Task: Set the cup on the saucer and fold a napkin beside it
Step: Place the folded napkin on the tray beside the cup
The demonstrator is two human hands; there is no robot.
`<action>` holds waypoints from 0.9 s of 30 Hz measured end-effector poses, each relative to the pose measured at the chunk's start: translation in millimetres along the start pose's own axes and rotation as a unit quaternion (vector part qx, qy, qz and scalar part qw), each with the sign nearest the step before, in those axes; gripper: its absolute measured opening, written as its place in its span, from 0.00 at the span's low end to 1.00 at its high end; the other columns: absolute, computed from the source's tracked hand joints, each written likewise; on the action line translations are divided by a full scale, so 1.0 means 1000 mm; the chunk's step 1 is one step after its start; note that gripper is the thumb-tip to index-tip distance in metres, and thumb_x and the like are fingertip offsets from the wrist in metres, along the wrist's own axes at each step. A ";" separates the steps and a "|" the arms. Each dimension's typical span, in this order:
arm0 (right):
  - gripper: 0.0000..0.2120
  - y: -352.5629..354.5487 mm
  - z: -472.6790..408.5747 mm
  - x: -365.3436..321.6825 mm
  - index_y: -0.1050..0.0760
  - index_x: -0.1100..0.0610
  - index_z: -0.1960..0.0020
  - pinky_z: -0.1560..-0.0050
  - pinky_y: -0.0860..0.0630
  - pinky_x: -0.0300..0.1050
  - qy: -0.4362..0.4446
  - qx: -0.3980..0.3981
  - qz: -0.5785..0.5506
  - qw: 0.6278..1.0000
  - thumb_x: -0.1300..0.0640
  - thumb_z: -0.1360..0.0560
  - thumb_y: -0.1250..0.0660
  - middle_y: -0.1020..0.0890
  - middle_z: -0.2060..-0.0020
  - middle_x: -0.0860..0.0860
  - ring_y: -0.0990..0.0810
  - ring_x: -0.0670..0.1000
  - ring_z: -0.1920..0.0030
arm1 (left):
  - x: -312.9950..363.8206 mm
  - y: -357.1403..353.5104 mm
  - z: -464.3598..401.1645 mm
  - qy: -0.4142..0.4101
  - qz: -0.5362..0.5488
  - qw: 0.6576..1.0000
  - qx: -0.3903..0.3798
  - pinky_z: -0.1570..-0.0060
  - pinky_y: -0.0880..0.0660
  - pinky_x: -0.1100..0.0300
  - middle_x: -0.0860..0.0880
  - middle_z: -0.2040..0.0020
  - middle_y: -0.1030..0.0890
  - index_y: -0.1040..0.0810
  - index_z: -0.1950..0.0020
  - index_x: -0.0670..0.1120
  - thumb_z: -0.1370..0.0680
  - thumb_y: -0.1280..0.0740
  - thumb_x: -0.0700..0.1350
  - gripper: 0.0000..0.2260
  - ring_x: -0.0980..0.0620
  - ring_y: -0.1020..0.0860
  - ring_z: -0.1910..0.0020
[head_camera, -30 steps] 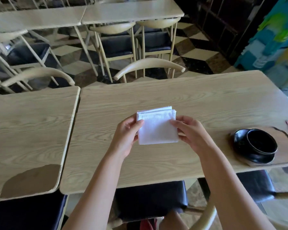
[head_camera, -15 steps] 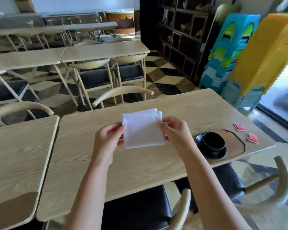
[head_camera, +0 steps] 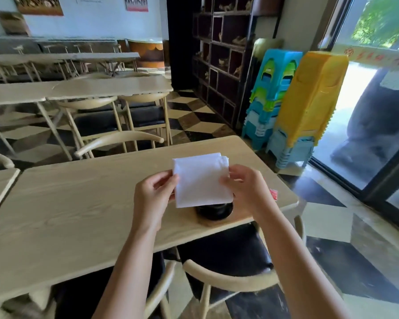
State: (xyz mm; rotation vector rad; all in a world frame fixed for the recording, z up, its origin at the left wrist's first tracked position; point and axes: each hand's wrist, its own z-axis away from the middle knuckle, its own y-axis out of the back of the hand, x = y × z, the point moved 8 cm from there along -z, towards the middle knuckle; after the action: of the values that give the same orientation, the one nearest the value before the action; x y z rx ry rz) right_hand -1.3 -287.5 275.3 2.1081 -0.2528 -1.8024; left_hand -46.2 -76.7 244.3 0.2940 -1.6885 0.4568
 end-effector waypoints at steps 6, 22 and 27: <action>0.05 0.115 0.001 0.041 0.22 0.50 0.55 0.62 0.20 0.50 -0.012 0.022 0.029 0.999 0.57 0.27 0.35 0.20 0.61 0.46 0.20 0.51 0.58 | -0.020 -0.115 0.042 0.027 0.010 1.000 0.001 0.67 0.22 0.63 0.51 0.61 0.16 0.20 0.50 0.46 0.27 0.30 0.41 0.07 0.56 0.17 0.64; 0.05 0.158 -0.103 0.137 0.22 0.51 0.61 0.56 0.20 0.64 -0.119 0.055 -0.078 0.988 0.60 0.29 0.32 0.18 0.62 0.54 0.18 0.60 0.56 | -0.087 -0.218 -0.027 -0.001 -0.097 0.994 -0.052 0.62 0.29 0.75 0.65 0.65 0.19 0.23 0.66 0.56 0.28 0.33 0.36 0.15 0.65 0.22 0.63; 0.16 0.149 -0.138 0.173 0.33 0.43 0.47 0.60 0.23 0.52 -0.116 0.037 -0.036 0.992 0.59 0.28 0.34 0.19 0.59 0.53 0.20 0.54 0.58 | -0.119 -0.245 -0.042 -0.004 -0.168 0.981 -0.101 0.51 0.26 0.71 0.54 0.46 0.20 0.22 0.45 0.46 0.24 0.37 0.36 0.11 0.60 0.22 0.47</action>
State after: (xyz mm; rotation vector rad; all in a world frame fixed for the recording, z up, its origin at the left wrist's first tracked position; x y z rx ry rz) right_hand 177.4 -465.9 190.0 1.9777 -0.3121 -2.1133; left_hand 119.3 -282.1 164.4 0.4229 -1.6381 0.0332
